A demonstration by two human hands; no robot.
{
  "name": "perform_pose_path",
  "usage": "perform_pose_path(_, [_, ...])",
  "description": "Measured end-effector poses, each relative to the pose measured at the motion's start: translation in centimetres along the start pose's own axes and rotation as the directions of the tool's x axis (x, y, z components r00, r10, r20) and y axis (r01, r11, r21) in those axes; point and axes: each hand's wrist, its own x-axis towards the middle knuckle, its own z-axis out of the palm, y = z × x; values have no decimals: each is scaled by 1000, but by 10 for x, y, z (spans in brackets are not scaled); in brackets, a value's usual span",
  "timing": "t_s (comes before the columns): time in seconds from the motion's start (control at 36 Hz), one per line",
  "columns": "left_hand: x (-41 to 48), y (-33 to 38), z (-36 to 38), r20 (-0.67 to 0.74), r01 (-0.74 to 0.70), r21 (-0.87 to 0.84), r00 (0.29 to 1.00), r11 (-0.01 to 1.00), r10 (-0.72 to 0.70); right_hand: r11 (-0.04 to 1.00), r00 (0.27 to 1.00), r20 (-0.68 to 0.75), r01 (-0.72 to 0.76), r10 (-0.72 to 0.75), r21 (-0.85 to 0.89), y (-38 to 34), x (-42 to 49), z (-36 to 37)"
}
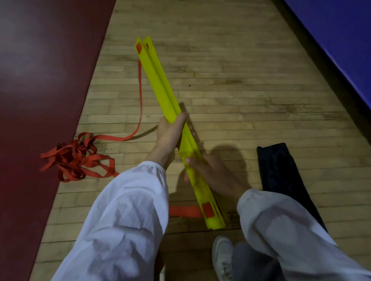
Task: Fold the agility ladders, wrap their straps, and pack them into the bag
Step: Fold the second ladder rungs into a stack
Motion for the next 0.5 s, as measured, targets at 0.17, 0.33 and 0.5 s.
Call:
perform_pose_path(0.17, [0,-10,2,-3,-28,106,1000,994,29,971,983,-14,-183,183,-154,0,5,-17])
perform_pose_path(0.33, [-4,-9,12,30,-25,258,999,966,18,970,968,-208,-174,138,-170,6,18,-28])
perform_pose_path(0.5, [-4,-10,15,45,-21,219,999,975,11,897,966,91,-257,240,361,-1,18,-8])
